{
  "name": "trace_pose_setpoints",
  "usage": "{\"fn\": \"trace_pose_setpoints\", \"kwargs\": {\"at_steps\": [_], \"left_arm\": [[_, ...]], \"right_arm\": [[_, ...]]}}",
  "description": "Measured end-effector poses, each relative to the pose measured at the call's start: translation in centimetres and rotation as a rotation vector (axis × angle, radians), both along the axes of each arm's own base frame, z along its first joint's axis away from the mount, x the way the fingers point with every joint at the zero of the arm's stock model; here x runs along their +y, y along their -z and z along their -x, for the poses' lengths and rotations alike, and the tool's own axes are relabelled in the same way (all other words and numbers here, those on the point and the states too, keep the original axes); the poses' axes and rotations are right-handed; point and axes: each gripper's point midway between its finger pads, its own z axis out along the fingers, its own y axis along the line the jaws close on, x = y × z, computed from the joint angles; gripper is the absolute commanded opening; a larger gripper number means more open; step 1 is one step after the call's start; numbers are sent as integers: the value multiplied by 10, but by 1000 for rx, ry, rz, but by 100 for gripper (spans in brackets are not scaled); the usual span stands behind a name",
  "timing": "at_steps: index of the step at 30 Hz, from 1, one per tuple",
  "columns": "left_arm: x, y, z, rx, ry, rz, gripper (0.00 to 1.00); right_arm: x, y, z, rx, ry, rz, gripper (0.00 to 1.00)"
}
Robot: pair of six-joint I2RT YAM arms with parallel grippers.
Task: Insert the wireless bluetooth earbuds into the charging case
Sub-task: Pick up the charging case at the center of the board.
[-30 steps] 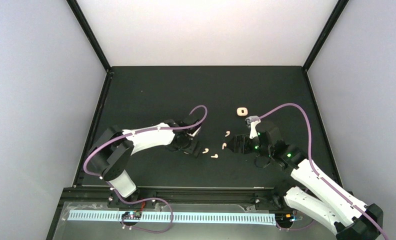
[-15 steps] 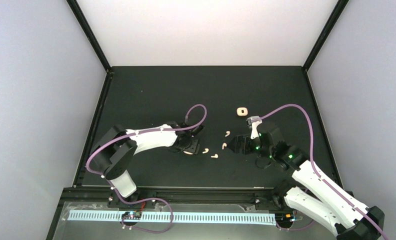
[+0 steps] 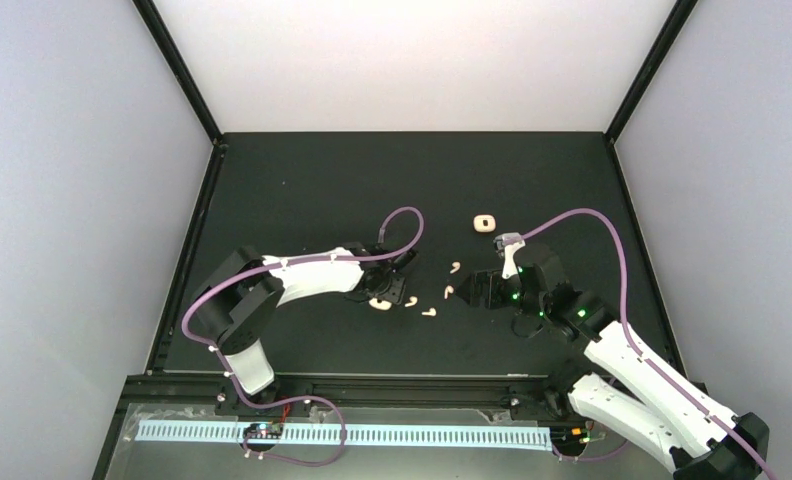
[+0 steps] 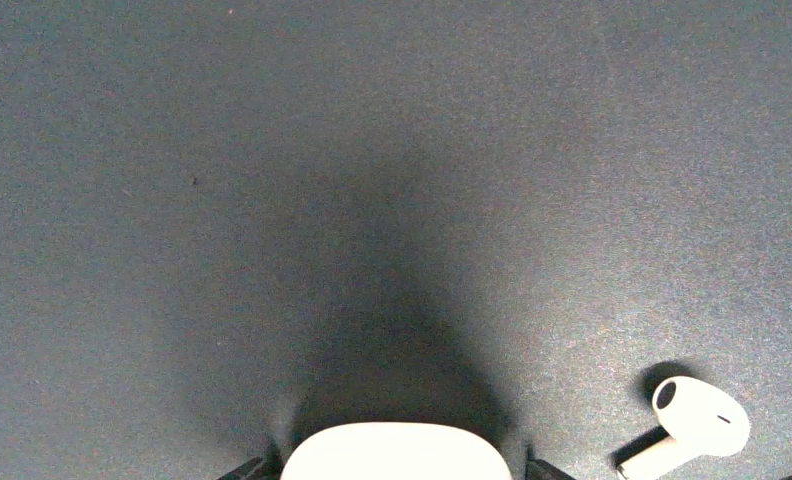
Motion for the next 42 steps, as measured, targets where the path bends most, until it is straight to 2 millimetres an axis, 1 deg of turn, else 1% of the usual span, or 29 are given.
{"fn": "trace_pose_setpoints", "kwargs": {"at_steps": [1,2,6,15,20,21,25,28,31,34,37,42], "left_arm": [[0,0,0,-2,-1,-1,76],[1,0,-1,-4,-3,-2,78],[1,-1,-2,-13,-7,0,78],[5,-1,4,-31,-12,9,73],[4,-1,8,-35,-11,11,65],[3,-1,8,-35,-10,11,65],[3,-1,9,-35,-7,11,71],[5,-1,10,-37,-10,4,71],[7,-1,12,-36,-11,6,65],[7,-1,14,-35,-8,8,56],[5,-1,15,-37,-2,11,49],[5,-2,15,-45,7,16,41]], "right_arm": [[0,0,0,0,0,0,97],[0,0,0,1,0,1,97],[0,1,0,2,0,2,97],[0,2,0,8,0,6,97],[0,3,0,9,-1,7,97],[0,3,0,10,0,8,97],[0,3,0,9,0,7,97],[0,3,0,9,0,7,97],[0,3,0,9,0,7,97],[0,3,0,9,0,6,97],[0,2,0,7,0,5,97],[0,1,0,6,0,3,97]]}}
